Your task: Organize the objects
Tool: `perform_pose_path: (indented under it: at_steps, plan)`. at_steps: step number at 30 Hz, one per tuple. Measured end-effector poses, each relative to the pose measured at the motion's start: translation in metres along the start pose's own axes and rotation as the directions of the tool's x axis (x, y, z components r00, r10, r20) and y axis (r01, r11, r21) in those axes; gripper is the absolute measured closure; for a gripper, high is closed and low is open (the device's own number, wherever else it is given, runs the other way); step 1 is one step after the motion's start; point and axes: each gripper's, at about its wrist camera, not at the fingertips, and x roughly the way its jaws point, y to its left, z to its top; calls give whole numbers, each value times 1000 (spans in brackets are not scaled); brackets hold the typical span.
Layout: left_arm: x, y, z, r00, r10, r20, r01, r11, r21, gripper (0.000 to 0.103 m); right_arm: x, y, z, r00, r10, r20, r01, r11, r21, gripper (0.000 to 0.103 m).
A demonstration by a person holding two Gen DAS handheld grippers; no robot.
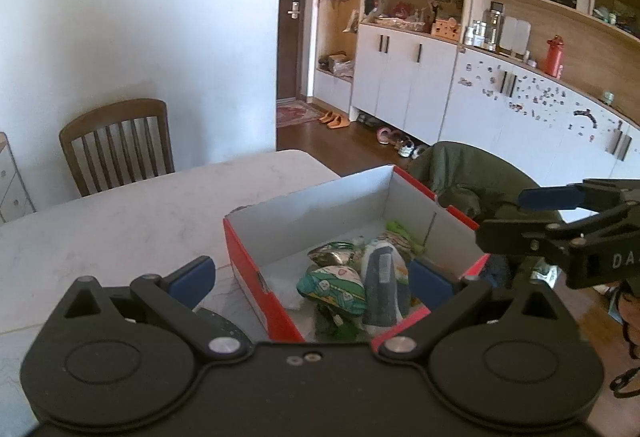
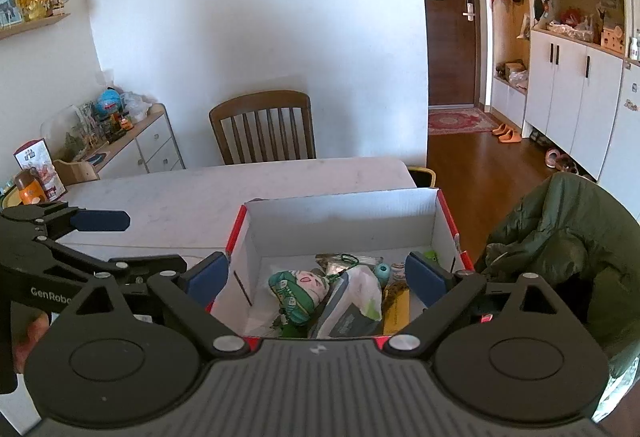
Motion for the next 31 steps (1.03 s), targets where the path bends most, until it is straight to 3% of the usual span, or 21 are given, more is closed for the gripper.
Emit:
perform_pose_path:
  at_steps: [9, 31]
  plan:
    - [-9, 0, -5, 998, -63, 13, 63, 998, -13, 0, -22, 9, -4, 998, 1, 60, -2, 1000, 24, 3]
    - [-5, -12, -9, 994, -111, 11, 111, 994, 21, 1, -38, -1, -14, 996, -60, 63, 55, 995, 81, 3]
